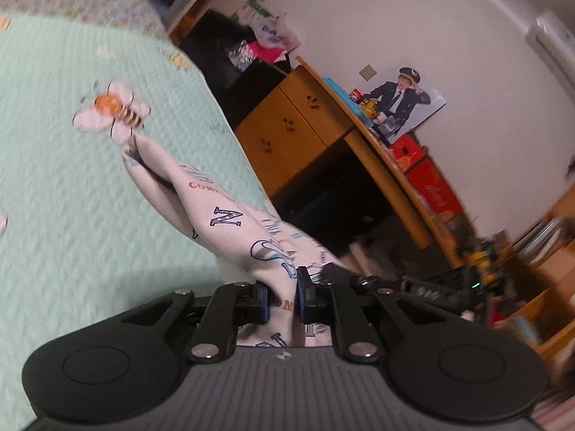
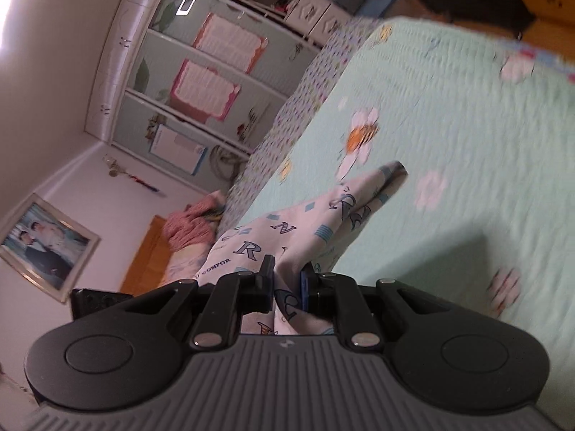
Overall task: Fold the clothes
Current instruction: 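Lift the hem and fold it toward the collar with both grippers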
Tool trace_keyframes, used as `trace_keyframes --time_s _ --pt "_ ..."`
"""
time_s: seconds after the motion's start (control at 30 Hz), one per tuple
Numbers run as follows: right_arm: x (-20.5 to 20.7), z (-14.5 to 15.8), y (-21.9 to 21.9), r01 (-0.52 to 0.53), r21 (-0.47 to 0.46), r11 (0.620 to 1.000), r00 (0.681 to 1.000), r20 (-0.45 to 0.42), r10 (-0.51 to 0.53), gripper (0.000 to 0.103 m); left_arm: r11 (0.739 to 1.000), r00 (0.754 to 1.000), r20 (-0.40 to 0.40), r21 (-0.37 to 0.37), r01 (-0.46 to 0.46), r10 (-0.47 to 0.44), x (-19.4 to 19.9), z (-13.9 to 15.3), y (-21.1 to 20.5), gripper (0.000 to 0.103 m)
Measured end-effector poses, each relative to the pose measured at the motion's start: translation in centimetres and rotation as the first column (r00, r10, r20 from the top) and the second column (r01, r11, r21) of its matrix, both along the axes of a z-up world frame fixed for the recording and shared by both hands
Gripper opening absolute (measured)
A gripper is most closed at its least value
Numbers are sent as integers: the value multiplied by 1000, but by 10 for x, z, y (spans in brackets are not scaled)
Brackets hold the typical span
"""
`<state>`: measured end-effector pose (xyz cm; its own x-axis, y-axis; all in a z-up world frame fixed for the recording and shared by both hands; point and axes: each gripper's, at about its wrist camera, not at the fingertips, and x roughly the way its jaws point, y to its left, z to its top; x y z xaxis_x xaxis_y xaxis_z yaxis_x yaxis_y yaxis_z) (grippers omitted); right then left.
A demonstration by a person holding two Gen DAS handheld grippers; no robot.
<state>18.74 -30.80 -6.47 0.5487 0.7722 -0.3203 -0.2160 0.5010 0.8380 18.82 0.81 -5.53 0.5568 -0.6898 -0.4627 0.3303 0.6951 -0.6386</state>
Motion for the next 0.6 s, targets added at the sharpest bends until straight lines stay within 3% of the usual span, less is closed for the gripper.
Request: trace_keyframes --time_s 0.07,0.13,0.2,0.3,0.4,0.47,0.6 --pt "13 -16 -5 26 -63 998 1000 -15 -27 15 996 1000 -4 81 -26 26 10 -26 -10 15" --pt "24 -51 -11 66 -141 988 993 -92 -79 18 980 988 -129 188 -60 85 24 -73 -11 23" --pt "29 -89 -20 136 -237 962 968 -177 -180 19 955 947 -274 285 -86 167 37 -119 -6 25" --pt "17 -115 -40 216 -179 960 944 -214 -252 21 972 903 -364 131 -194 229 28 -139 27 34" --pt "0 -106 -53 298 -186 936 926 -182 -331 28 964 878 -396 112 -242 267 18 -133 43 44" --pt "-9 -91 -54 298 -141 944 938 -137 -317 28 968 901 -353 110 -227 252 6 -120 36 47" --pt "-15 -72 -22 140 98 985 985 -111 -129 29 980 949 -251 103 -169 191 -18 -92 13 53"
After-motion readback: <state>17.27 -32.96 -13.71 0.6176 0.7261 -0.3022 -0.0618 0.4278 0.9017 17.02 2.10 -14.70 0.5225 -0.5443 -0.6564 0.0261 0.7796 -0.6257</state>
